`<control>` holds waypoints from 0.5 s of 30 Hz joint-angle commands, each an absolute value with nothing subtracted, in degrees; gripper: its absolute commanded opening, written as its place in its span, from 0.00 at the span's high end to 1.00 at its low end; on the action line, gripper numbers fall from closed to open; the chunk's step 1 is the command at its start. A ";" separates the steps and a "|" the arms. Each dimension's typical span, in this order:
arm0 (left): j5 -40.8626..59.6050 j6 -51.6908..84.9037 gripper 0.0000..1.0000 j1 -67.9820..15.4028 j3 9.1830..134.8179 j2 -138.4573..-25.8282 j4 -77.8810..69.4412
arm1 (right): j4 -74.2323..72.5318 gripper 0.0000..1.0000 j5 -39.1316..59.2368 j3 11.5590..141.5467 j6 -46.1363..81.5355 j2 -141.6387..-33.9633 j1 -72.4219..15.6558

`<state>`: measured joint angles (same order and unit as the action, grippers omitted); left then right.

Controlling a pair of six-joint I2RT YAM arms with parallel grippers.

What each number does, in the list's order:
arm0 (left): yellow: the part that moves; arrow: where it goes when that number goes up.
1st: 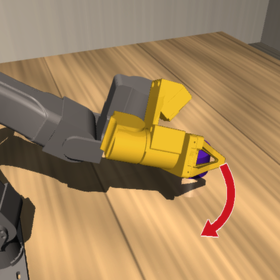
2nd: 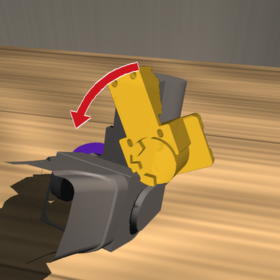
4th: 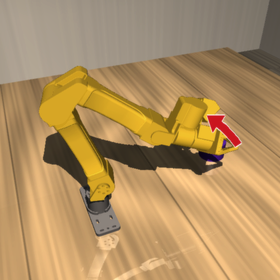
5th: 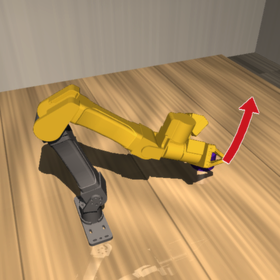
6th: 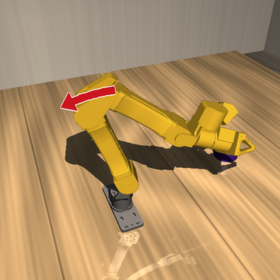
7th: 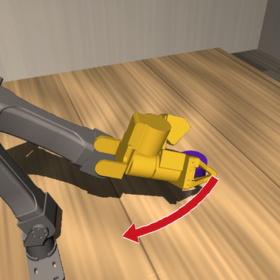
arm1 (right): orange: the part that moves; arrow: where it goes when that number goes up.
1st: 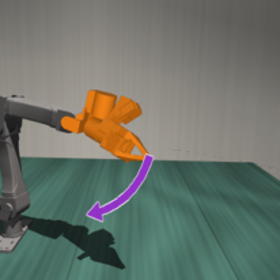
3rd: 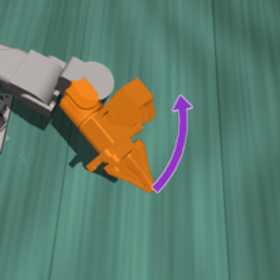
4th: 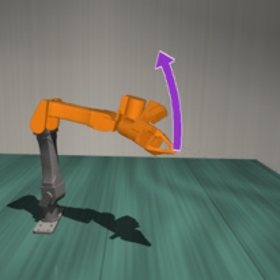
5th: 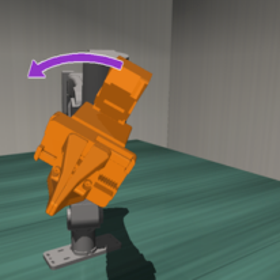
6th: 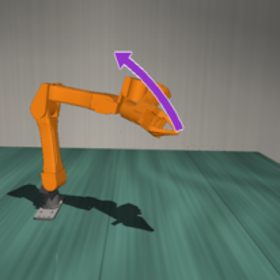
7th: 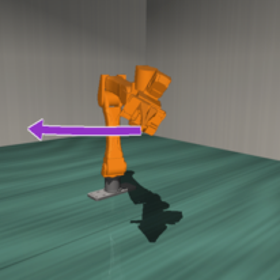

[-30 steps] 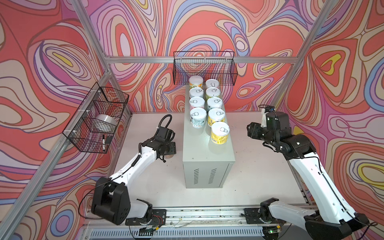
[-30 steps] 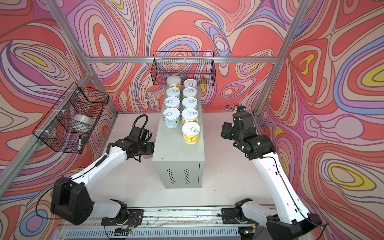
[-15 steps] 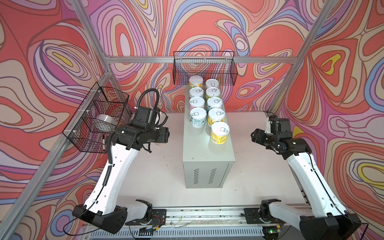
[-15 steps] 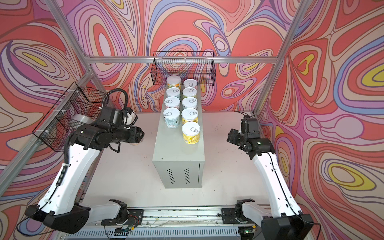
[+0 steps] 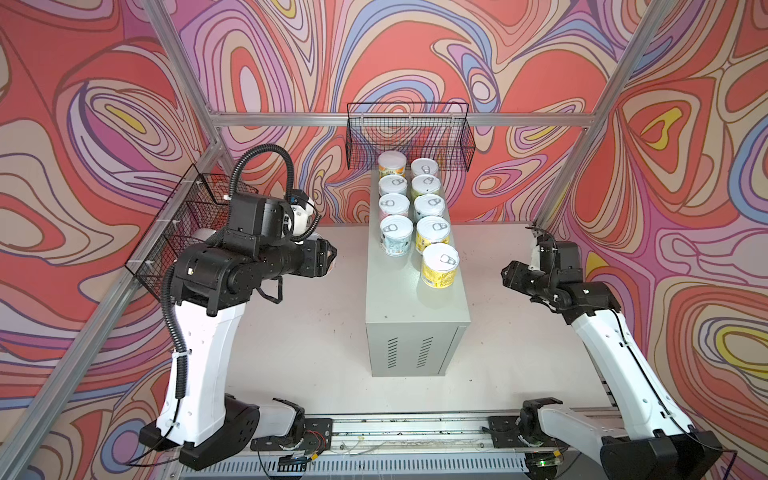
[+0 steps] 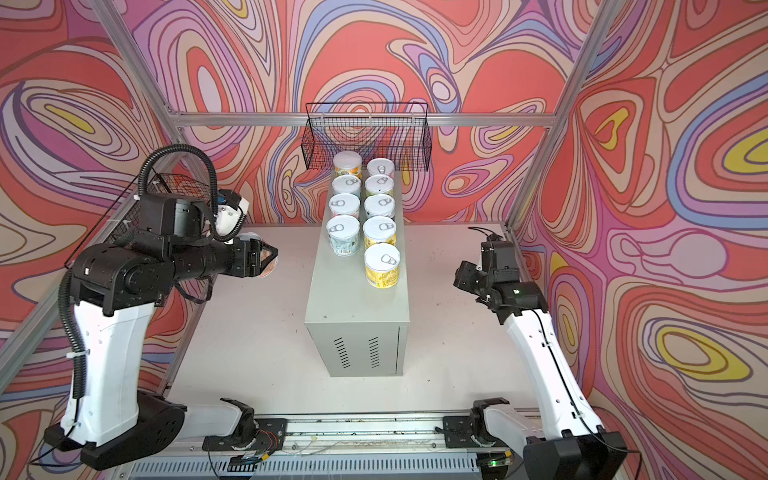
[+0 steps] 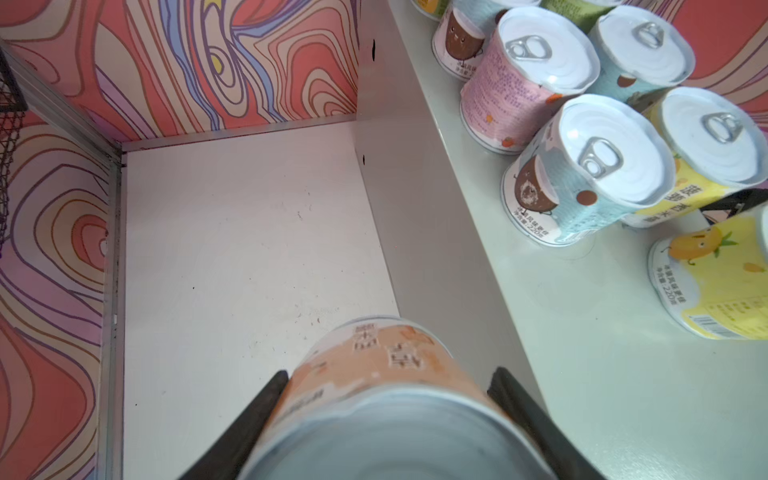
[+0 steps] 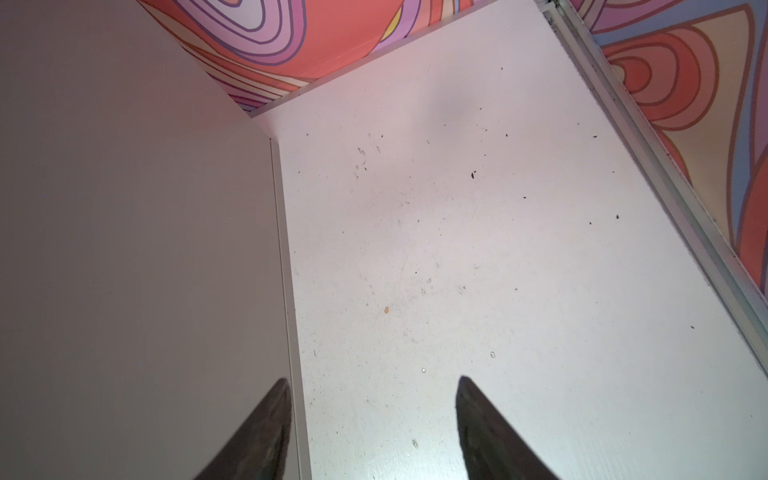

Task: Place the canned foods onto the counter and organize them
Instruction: 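Lift the orange can with the left gripper up over the cabinet top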

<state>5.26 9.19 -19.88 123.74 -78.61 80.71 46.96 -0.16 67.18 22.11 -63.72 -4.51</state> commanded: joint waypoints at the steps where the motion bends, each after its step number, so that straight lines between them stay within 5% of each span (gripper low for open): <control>1: 5.00 8.64 1.00 -22.16 126.54 -79.26 81.59 | 45.84 0.35 0.07 66.23 22.63 -63.28 -4.38; 15: -3.29 10.10 1.00 -37.33 129.28 -82.20 82.77 | 45.54 0.38 2.43 66.33 24.05 -61.61 -4.38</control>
<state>-1.17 9.54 -35.97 128.49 -81.62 83.48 46.65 1.21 65.60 23.05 -62.98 -4.51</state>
